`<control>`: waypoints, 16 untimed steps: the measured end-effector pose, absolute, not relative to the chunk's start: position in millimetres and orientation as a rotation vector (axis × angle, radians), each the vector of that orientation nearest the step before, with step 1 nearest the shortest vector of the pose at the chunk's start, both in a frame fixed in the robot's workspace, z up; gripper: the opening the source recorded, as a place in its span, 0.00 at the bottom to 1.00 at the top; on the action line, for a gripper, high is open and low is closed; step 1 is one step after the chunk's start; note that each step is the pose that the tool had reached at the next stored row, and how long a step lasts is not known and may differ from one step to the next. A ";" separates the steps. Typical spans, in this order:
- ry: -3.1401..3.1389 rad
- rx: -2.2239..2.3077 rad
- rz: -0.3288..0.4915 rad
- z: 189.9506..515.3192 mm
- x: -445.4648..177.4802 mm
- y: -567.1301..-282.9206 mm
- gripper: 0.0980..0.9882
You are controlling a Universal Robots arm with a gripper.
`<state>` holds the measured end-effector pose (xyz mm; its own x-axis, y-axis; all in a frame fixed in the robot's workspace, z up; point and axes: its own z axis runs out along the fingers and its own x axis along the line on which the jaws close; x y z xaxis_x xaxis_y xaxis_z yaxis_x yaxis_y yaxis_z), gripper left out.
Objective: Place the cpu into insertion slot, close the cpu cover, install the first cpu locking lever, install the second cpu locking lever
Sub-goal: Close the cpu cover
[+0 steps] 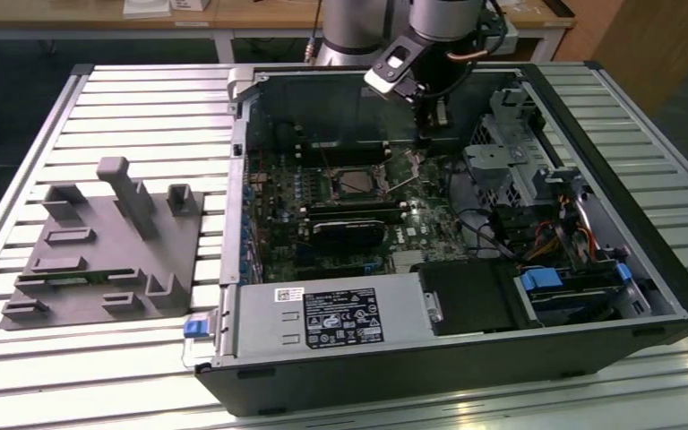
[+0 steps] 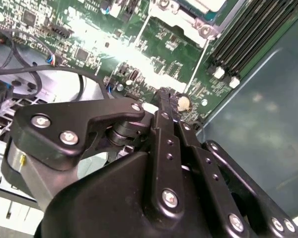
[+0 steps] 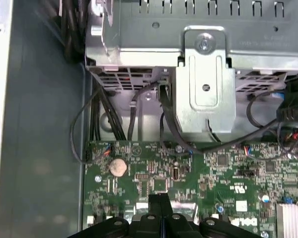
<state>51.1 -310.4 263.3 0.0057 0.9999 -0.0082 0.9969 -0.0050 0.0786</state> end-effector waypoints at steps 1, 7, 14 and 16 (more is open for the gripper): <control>2.172 2.184 0.075 261.7 52.6 -310.4 0.01; 2.178 2.189 0.063 253.0 62.7 -310.4 0.01; 2.184 2.195 0.048 242.5 70.6 -310.4 0.01; 2.185 2.197 0.043 239.4 72.4 -310.4 0.01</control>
